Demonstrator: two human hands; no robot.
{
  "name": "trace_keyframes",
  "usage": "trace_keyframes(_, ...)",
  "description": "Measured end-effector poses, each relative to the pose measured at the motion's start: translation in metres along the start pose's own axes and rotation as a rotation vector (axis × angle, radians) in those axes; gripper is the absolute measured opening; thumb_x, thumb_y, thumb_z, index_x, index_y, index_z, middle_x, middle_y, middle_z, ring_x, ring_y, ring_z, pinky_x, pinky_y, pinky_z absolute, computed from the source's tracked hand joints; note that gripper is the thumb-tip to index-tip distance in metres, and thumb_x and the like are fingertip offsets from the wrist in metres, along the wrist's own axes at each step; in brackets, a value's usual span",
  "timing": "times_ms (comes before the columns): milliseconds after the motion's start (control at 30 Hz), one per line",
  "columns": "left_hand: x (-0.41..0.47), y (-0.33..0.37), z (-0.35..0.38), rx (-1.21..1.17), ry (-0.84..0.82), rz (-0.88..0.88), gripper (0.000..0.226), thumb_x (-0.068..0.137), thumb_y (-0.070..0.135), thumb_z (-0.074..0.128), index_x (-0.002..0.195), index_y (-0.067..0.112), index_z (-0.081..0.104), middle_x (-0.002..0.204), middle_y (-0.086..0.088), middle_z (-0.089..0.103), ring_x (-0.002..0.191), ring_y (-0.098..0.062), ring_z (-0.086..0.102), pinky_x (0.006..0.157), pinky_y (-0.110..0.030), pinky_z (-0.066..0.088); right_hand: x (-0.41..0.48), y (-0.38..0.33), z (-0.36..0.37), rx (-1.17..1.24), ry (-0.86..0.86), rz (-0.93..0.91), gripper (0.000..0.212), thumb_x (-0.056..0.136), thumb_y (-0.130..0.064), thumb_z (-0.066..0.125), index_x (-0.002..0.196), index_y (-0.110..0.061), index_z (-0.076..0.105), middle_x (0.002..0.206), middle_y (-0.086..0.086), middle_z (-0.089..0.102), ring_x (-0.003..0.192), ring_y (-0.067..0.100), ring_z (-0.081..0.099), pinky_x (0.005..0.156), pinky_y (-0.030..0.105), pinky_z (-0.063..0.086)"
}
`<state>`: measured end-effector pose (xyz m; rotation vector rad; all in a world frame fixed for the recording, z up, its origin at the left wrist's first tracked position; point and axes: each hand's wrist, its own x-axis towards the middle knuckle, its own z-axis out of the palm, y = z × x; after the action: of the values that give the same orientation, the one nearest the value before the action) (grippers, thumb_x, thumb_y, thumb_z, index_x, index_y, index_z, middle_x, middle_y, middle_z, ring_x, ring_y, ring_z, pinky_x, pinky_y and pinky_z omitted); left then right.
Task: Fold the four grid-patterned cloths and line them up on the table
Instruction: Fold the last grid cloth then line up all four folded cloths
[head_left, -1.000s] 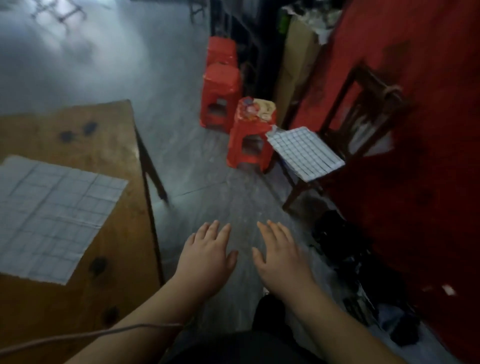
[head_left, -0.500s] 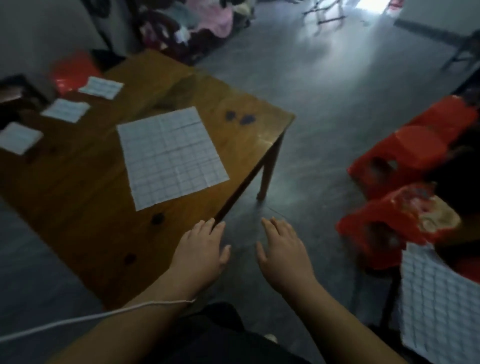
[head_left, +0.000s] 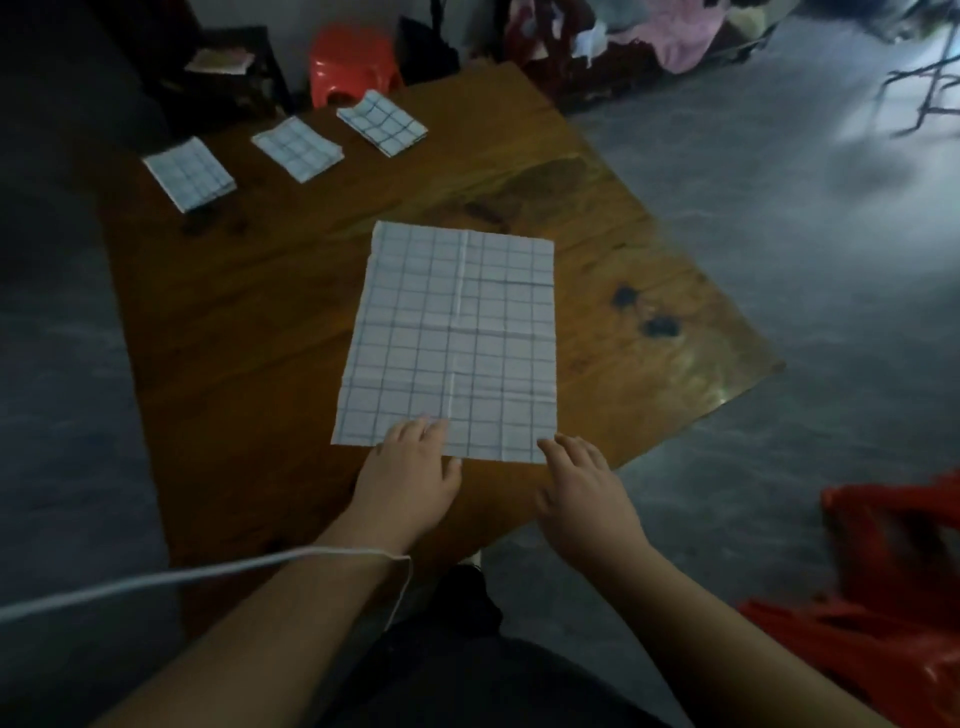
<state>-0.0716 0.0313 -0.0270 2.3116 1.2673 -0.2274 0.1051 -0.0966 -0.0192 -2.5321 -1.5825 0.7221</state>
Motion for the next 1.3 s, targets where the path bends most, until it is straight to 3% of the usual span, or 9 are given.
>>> trace_keyframes(300, 0.096, 0.015, 0.014, 0.036, -0.083, -0.096, 0.06, 0.104, 0.035, 0.042, 0.159, 0.027, 0.021, 0.168, -0.001, 0.015, 0.154, -0.023, 0.009, 0.122, -0.049, 0.022, 0.134, 0.035, -0.02, -0.072, -0.146, -0.223, 0.056, 0.103, -0.039, 0.044, 0.155, -0.024, 0.029, 0.164, 0.004, 0.027, 0.153, 0.025, 0.016, 0.121, 0.044, 0.024)
trace_keyframes(433, 0.114, 0.031, 0.044, 0.099, -0.114, -0.19, 0.061, 0.103, 0.037, 0.043, 0.159, 0.026, 0.021, 0.169, -0.005, 0.009, 0.154, -0.027, 0.005, 0.123, -0.051, 0.016, 0.173, 0.062, -0.006, -0.163, -0.262, -0.469, 0.058, 0.102, -0.035, 0.045, 0.156, -0.027, 0.025, 0.165, 0.003, 0.022, 0.154, 0.024, 0.012, 0.122, 0.043, 0.017)
trace_keyframes(567, 0.11, 0.057, 0.065, 0.014, -0.086, -0.346, 0.064, 0.101, 0.036, 0.045, 0.159, 0.027, 0.019, 0.168, -0.003, 0.009, 0.153, -0.026, 0.006, 0.121, -0.048, 0.019, 0.199, 0.094, -0.01, -0.248, -0.292, -0.661, 0.055, 0.099, -0.036, 0.042, 0.152, -0.028, 0.031, 0.162, -0.002, 0.027, 0.152, 0.023, 0.018, 0.122, 0.048, 0.021)
trace_keyframes(767, 0.102, 0.109, 0.08, -0.086, -0.06, -0.443, 0.061, 0.098, 0.029, 0.047, 0.156, 0.025, 0.026, 0.162, -0.005, 0.018, 0.146, -0.028, 0.017, 0.114, -0.045, 0.036, 0.223, 0.13, -0.032, -0.33, -0.376, -0.759, 0.064, 0.098, -0.026, 0.049, 0.157, -0.03, 0.023, 0.167, -0.005, 0.013, 0.154, 0.02, 0.006, 0.124, 0.052, 0.01)
trace_keyframes(967, 0.099, 0.128, 0.082, -0.178, 0.027, -0.51, 0.048, 0.098, 0.027, 0.048, 0.146, 0.026, 0.041, 0.147, -0.001, 0.037, 0.133, -0.022, 0.036, 0.106, -0.039, 0.039, 0.227, 0.142, -0.033, -0.366, -0.328, -0.862, 0.053, 0.091, -0.023, 0.06, 0.142, -0.027, 0.046, 0.155, 0.001, 0.039, 0.146, 0.027, 0.029, 0.122, 0.055, 0.02)
trace_keyframes(1100, 0.093, 0.123, 0.089, -0.182, 0.021, -0.454, 0.044, 0.099, 0.026, 0.049, 0.143, 0.024, 0.044, 0.138, -0.003, 0.042, 0.125, -0.024, 0.042, 0.1, -0.039, 0.043, 0.224, 0.139, -0.028, -0.409, -0.328, -0.872, 0.058, 0.078, -0.018, 0.07, 0.133, -0.025, 0.052, 0.144, 0.004, 0.045, 0.138, 0.027, 0.038, 0.122, 0.054, 0.02)
trace_keyframes(1300, 0.081, 0.114, 0.104, -0.195, -0.01, -0.316, 0.039, 0.097, 0.025, 0.048, 0.135, 0.024, 0.052, 0.129, 0.0, 0.048, 0.118, -0.023, 0.048, 0.089, -0.042, 0.051, 0.203, 0.149, -0.026, -0.367, -0.286, -0.76, 0.049, 0.081, -0.011, 0.059, 0.128, -0.023, 0.055, 0.144, 0.0, 0.045, 0.14, 0.024, 0.036, 0.121, 0.055, 0.018)
